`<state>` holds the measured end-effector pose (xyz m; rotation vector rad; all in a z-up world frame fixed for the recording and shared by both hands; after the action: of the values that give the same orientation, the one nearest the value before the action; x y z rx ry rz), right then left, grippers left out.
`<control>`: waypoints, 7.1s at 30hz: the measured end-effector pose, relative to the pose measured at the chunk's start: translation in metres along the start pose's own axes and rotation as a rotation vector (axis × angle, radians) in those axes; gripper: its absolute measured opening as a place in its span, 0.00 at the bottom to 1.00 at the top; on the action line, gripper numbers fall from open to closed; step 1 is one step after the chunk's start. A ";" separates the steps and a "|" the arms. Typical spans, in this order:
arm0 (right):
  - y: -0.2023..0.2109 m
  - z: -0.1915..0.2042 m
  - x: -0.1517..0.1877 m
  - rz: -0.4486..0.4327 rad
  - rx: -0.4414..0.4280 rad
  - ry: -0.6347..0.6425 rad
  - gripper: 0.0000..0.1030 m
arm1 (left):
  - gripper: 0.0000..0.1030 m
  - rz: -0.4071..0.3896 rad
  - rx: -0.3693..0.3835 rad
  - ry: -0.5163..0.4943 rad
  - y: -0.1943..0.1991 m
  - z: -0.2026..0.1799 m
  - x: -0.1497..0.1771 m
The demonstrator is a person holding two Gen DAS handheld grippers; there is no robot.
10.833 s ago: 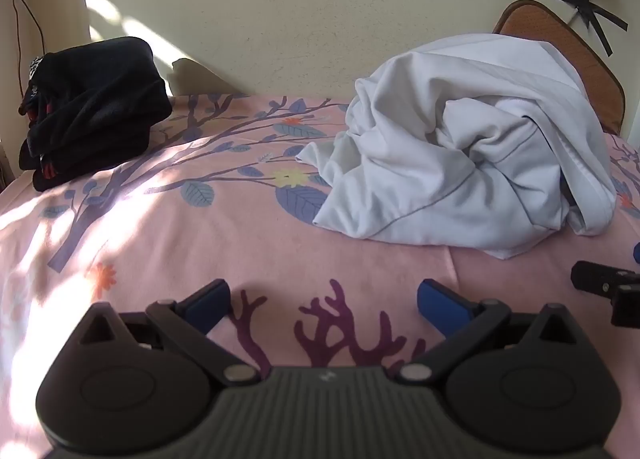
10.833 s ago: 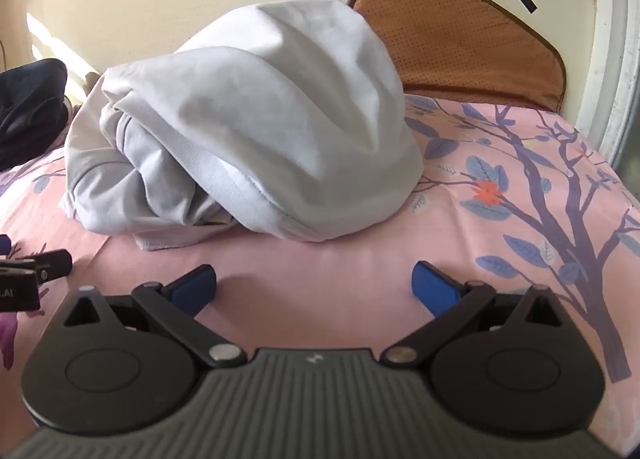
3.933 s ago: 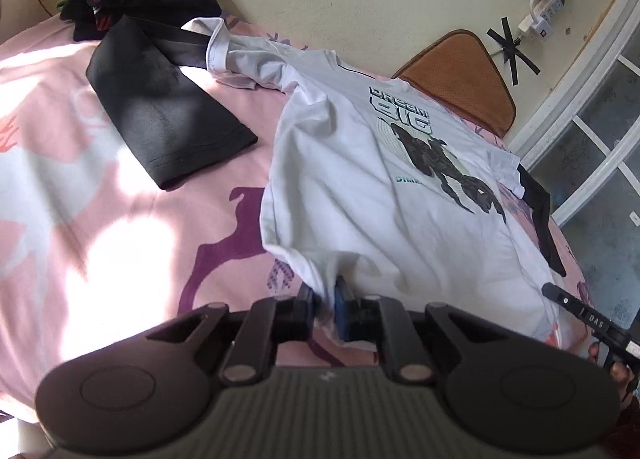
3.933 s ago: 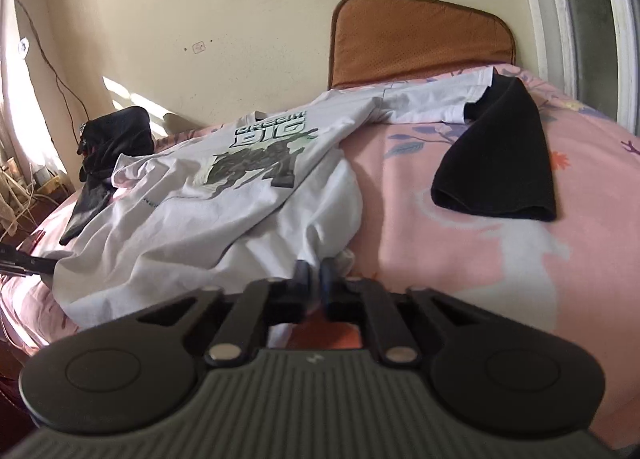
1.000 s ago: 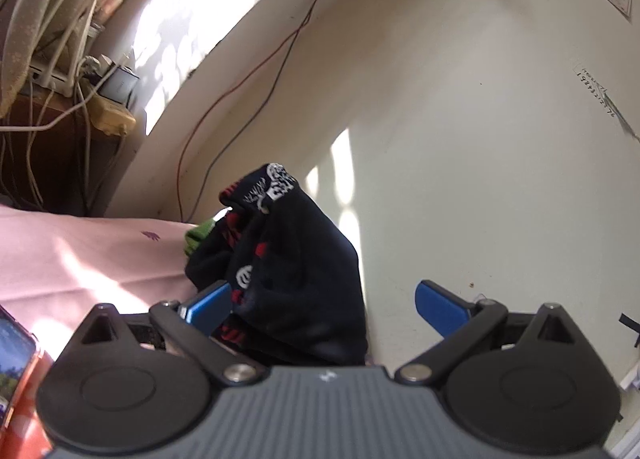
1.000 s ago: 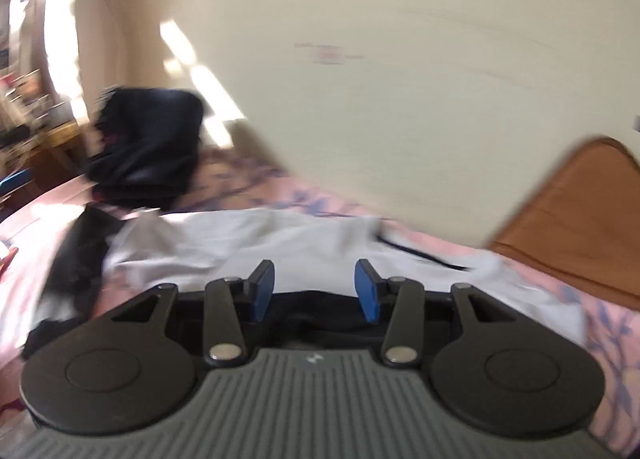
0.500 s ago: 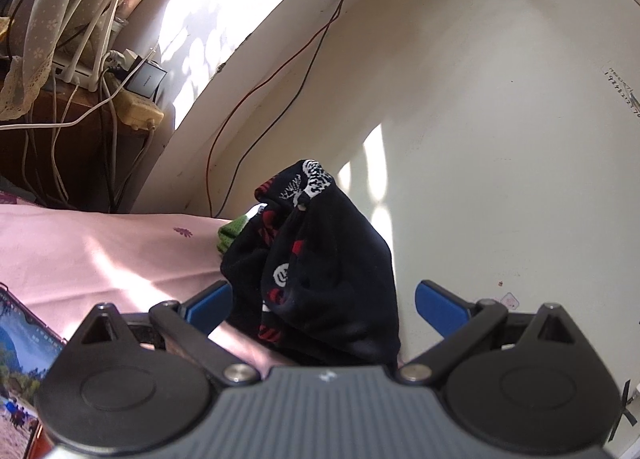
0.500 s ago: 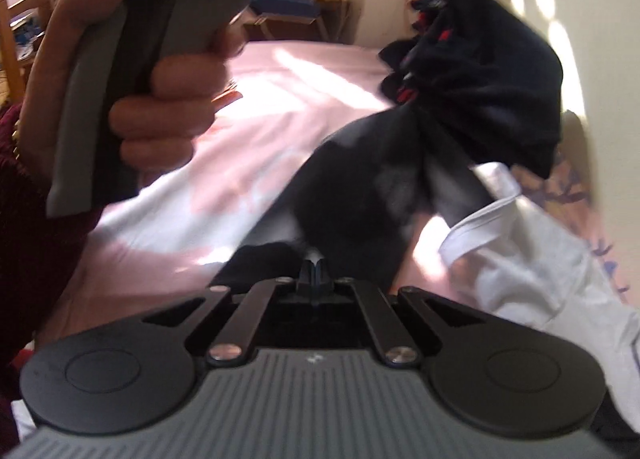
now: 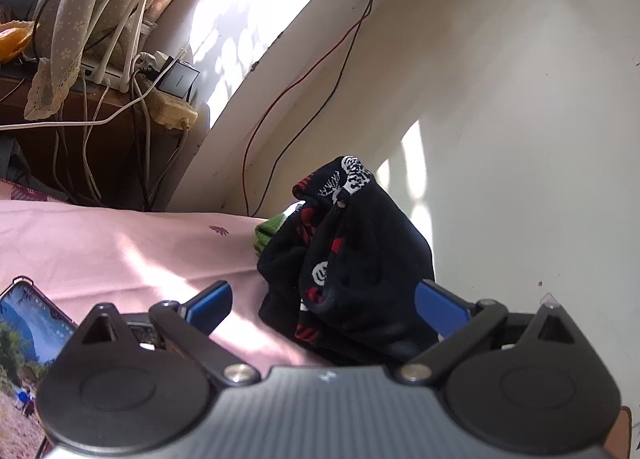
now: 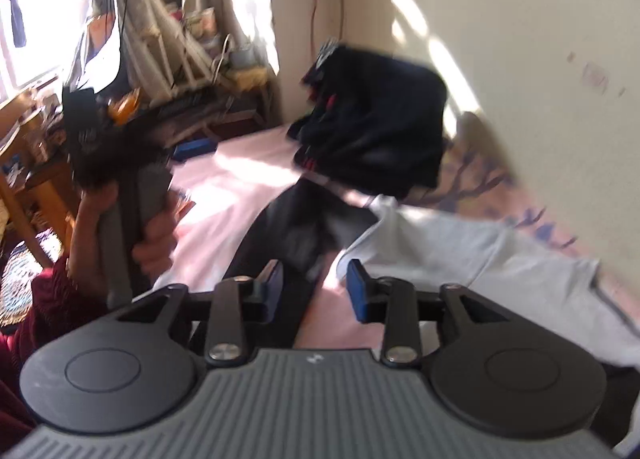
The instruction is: Fold small clothes
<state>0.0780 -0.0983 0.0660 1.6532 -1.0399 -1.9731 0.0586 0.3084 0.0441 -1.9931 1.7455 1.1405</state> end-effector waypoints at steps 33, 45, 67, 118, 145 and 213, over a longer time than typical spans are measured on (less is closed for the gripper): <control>0.236 -0.267 0.172 -0.275 0.792 -0.667 0.13 | 0.99 0.194 0.149 -0.370 -0.029 -0.096 0.089; 0.192 -0.260 0.237 -0.251 0.633 -0.807 0.33 | 0.94 0.430 0.211 -0.625 -0.078 -0.193 0.216; 0.195 -0.276 0.278 -0.380 0.622 -0.889 0.02 | 0.89 0.479 0.070 -0.751 -0.091 -0.176 0.239; 0.171 -0.237 0.244 -0.418 0.395 -0.680 0.70 | 0.94 0.491 0.048 -0.767 -0.095 -0.175 0.242; 0.181 -0.260 0.268 -0.454 0.566 -0.825 0.70 | 0.96 0.482 0.028 -0.781 -0.097 -0.176 0.243; 0.278 -0.184 0.304 -0.413 0.710 -0.607 0.37 | 0.45 0.735 0.273 -0.237 0.041 -0.095 0.138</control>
<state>0.1288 -0.5464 0.0527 1.7171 -1.9259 -2.6812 0.0536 0.1375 0.0233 -1.0184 2.4091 1.1704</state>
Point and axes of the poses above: each gripper's, at about its wrist camera, not at the fingertips, and y roughly against the way its jaws point, z to its left, x to its underside, the point moved 7 cm from there along -y, roughly the way its jaws point, and after that the axes turned 5 degrees about y, right-handed, at the moved point
